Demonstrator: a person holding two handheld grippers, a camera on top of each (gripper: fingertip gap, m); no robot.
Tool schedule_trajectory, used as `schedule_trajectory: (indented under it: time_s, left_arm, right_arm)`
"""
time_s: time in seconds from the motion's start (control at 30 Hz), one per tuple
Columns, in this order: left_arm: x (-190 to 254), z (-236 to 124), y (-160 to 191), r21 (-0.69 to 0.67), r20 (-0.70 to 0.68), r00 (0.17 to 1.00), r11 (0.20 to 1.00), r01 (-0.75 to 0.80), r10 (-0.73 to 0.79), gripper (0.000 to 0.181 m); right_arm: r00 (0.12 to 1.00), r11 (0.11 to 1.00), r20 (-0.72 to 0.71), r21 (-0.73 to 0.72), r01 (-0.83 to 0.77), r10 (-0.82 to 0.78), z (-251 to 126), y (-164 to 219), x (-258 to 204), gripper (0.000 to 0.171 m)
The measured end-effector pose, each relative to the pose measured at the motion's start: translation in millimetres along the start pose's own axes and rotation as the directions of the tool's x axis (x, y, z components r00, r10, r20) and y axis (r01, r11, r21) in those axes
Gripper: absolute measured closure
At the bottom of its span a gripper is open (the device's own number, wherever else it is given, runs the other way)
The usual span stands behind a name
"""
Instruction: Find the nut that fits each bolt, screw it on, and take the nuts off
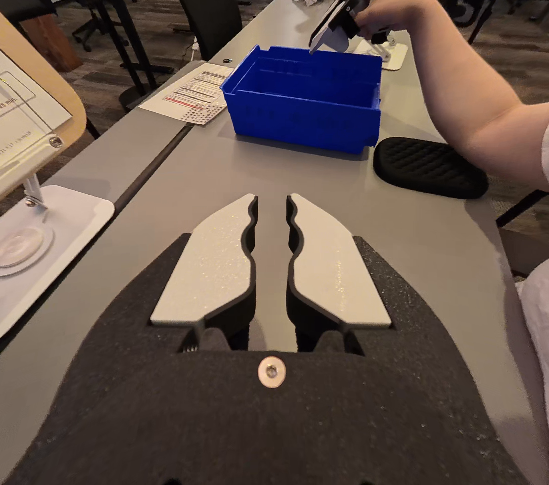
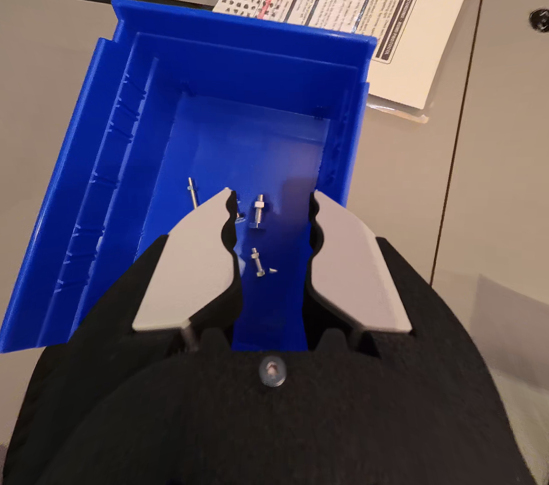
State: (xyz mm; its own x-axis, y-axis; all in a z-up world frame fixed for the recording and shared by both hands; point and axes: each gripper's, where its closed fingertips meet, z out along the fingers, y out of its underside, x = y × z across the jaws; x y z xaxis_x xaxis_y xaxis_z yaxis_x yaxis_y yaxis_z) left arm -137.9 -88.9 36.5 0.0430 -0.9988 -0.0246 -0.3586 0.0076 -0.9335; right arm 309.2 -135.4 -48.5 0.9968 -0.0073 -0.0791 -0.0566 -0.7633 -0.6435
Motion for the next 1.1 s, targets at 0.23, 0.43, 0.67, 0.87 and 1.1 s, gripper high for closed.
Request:
schedule_trajectory:
  time_s: [0.23,0.43,0.67,0.87,1.1]
  left_arm:
    - [2.7,3.7,1.0,-0.010,0.008,1.000,1.000,-0.016,0.016,0.164]
    - [3.9,9.1,10.3,-0.016,-0.038,0.998,0.998,0.053,-0.054,0.164]
    - [3.4,4.4,8.1,-0.012,-0.016,0.999,0.999,0.046,-0.046,0.164]
    - [-2.3,-8.4,-1.7,0.006,0.024,0.997,0.997,0.076,-0.076,0.163]
    - [-44.6,-52.8,5.7,-0.087,0.333,0.943,0.994,0.060,-0.027,0.162]
  right_arm:
    - [1.000,0.998,0.020,-0.067,-0.014,0.015,17.2,11.2,-0.2,0.131]
    - [0.995,0.999,0.092,-0.030,-0.032,0.034,20.3,12.8,-5.7,0.137]
    - [0.998,0.999,0.064,0.048,0.022,-0.025,-3.2,7.6,-4.2,0.135]
    - [0.994,0.997,-0.106,0.068,0.026,-0.018,-25.0,17.1,30.7,0.136]
    - [0.999,0.994,-0.032,-0.111,-0.022,0.018,14.4,46.7,36.6,0.153]
